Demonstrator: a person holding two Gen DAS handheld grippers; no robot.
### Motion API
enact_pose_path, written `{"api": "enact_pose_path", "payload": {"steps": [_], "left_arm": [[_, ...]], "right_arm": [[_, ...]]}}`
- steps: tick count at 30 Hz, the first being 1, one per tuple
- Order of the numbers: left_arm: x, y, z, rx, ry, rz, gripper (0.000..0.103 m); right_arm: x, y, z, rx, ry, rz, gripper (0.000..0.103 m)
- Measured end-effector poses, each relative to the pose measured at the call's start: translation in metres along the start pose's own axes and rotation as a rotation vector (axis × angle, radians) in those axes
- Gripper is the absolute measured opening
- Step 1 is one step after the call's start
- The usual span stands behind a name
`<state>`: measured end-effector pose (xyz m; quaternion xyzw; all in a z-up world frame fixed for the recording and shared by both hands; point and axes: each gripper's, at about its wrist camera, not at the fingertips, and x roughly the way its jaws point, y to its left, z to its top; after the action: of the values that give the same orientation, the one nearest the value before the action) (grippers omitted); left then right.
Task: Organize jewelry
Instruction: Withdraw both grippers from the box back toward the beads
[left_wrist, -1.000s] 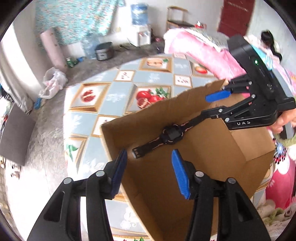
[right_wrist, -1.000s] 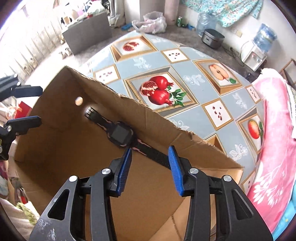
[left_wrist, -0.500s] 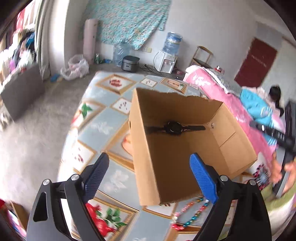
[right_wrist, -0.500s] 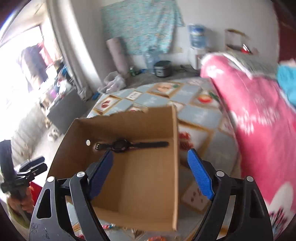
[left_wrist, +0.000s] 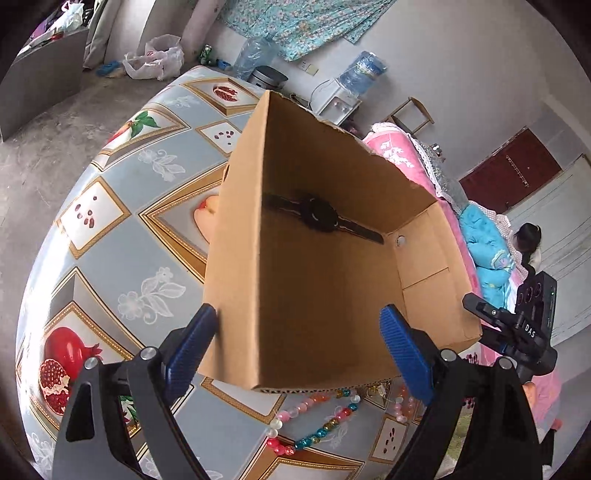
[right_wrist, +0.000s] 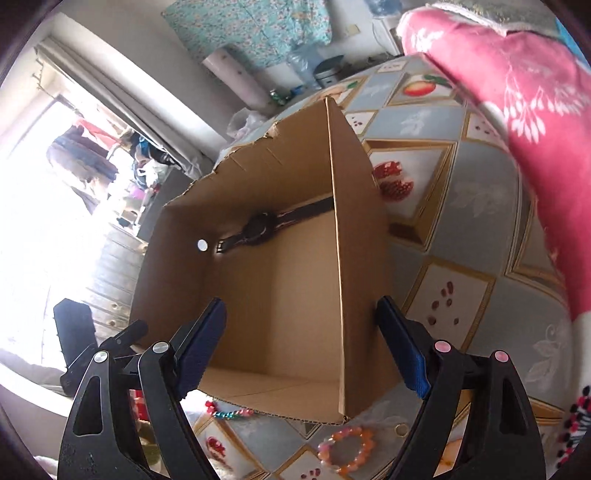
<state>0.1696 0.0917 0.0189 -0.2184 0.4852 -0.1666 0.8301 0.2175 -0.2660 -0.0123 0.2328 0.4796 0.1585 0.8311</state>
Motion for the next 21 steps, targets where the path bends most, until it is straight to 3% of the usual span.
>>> {"api": "enact_pose_path", "payload": {"steps": [13,16,21], "left_arm": [[-0.003,-0.009,-0.009,0.010,-0.005,0.014,0.088],[-0.006,-0.005,-0.011,0.009,-0.004,-0.004,0.088],[-0.042,-0.001,-0.022,0.071,-0.121,0.057,0.089]], "right_arm": [[0.001,0.004,0.013,-0.046,0.040,-0.044,0.080],[-0.007,0.002,0.007,-0.023,0.005,-0.043,0.080],[-0.041,-0.002,-0.013,0.003,-0.099,-0.126,0.081]]}}
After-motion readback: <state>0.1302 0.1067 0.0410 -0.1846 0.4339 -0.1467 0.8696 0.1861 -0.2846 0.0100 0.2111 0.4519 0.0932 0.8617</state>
